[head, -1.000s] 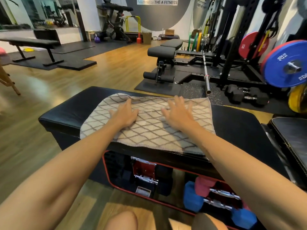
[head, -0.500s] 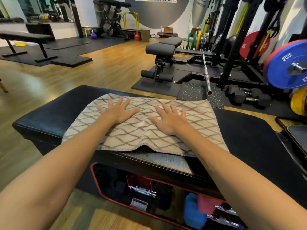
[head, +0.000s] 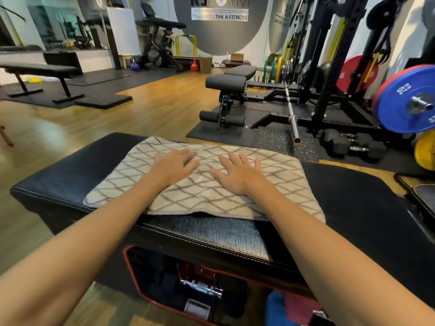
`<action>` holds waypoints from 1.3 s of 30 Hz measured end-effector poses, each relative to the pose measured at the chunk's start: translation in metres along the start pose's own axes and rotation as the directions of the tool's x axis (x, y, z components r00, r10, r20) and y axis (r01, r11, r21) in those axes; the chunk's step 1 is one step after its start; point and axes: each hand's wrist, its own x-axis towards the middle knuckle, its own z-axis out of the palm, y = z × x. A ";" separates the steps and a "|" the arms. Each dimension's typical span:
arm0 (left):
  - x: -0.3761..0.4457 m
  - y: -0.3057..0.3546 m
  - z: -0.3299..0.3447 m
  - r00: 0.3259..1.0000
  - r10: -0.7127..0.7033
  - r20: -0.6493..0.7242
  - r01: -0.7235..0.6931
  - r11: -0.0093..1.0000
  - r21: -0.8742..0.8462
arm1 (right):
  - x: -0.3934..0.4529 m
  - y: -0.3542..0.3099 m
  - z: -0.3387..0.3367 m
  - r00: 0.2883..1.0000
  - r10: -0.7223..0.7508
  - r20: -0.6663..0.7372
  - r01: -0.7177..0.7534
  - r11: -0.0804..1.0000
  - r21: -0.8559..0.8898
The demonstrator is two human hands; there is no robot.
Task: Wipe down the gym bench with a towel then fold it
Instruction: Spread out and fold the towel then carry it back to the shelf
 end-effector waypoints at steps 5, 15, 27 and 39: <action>-0.024 0.015 -0.008 0.964 -0.041 0.264 0.030 0.998 0.047 | -0.040 -0.004 -0.002 1.000 -0.005 0.030 0.005 1.000 -0.002; -0.067 0.047 -0.017 0.950 -0.036 0.310 0.025 0.999 0.037 | -0.090 -0.001 0.004 0.998 -0.008 0.070 0.008 1.000 0.003; -0.003 0.041 0.004 0.957 -0.040 0.286 0.021 0.997 0.068 | -0.018 0.017 0.001 1.000 0.003 0.017 -0.003 1.000 0.016; 0.048 0.038 0.017 0.967 -0.051 0.249 0.042 0.998 0.038 | 0.031 0.027 0.001 0.999 0.021 -0.048 -0.020 1.000 0.016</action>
